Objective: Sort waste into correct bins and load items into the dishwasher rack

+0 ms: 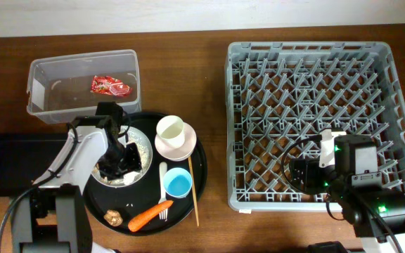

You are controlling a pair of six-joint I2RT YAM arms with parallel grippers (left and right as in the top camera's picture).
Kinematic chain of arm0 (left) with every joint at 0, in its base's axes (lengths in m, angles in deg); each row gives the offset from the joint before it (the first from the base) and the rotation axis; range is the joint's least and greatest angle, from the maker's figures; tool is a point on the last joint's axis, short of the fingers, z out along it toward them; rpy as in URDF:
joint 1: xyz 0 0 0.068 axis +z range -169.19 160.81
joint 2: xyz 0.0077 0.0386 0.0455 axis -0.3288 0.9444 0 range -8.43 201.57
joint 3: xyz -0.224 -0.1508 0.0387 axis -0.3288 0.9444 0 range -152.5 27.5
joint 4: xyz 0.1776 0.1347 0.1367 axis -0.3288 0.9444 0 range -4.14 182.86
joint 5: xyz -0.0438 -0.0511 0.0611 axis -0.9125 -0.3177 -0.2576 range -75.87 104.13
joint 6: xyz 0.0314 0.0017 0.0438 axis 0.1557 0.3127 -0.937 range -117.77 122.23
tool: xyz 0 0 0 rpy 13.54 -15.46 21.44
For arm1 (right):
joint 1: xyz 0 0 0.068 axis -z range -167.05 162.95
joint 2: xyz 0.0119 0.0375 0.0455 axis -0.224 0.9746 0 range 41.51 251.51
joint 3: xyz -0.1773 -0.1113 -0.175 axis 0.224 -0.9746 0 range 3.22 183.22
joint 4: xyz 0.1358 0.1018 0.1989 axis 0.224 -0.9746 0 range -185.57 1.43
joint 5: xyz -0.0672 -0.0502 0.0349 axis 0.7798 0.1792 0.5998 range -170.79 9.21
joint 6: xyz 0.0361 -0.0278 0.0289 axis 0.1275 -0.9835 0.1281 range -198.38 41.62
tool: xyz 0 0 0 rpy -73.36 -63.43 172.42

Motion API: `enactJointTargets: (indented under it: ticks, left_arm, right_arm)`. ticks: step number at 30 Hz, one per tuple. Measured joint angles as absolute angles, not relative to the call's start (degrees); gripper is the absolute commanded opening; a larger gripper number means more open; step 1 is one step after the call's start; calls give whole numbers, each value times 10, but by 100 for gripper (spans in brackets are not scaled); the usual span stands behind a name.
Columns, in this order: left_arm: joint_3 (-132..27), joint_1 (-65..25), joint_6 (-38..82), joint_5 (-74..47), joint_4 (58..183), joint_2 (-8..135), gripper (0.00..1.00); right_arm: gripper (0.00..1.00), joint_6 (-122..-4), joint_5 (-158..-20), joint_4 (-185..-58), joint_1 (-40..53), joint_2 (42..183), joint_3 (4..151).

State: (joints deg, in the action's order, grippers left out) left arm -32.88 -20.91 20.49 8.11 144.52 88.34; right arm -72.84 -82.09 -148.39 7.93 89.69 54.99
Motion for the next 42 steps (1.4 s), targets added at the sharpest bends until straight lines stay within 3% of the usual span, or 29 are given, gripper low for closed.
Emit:
enactJointTargets:
  ticks: [3, 5, 10, 16, 21, 25, 28, 29, 31, 34, 42]
  left_arm:
    - [-329, -209, 206, 82, 1428, 883, 30]
    - [-329, -209, 207, 81, 1421, 883, 17]
    - [-329, -209, 211, 81, 1421, 883, 1]
    - [-335, -209, 211, 72, 1445, 883, 1]
    - [-466, -194, 193, 69, 1482, 883, 3]
    - [-585, -162, 182, 76, 1368, 876, 7]
    - [-588, -155, 181, 93, 1270, 874, 9]
    - [-588, -155, 181, 98, 1242, 875, 22]
    - [-589, -155, 177, 102, 1209, 880, 65]
    - [-589, -155, 177, 104, 1179, 899, 99]
    - [-615, -154, 166, 57, 1215, 930, 99]
  right_arm:
    - [98, -728, -821, -1484, 79, 897, 550]
    - [99, -728, -821, -1484, 79, 897, 550]
    - [99, -728, -821, -1484, 79, 897, 550]
    - [99, -728, -821, -1484, 79, 897, 550]
    - [99, -728, -821, -1484, 79, 897, 550]
    - [99, -728, -821, -1484, 79, 897, 550]
    - [99, -728, -821, -1484, 79, 897, 550]
    - [99, -728, -821, -1484, 79, 897, 550]
    - [99, -728, -821, -1484, 79, 897, 550]
    - [99, -728, -821, -1484, 79, 897, 550]
    - [99, -728, -821, -1484, 79, 897, 550]
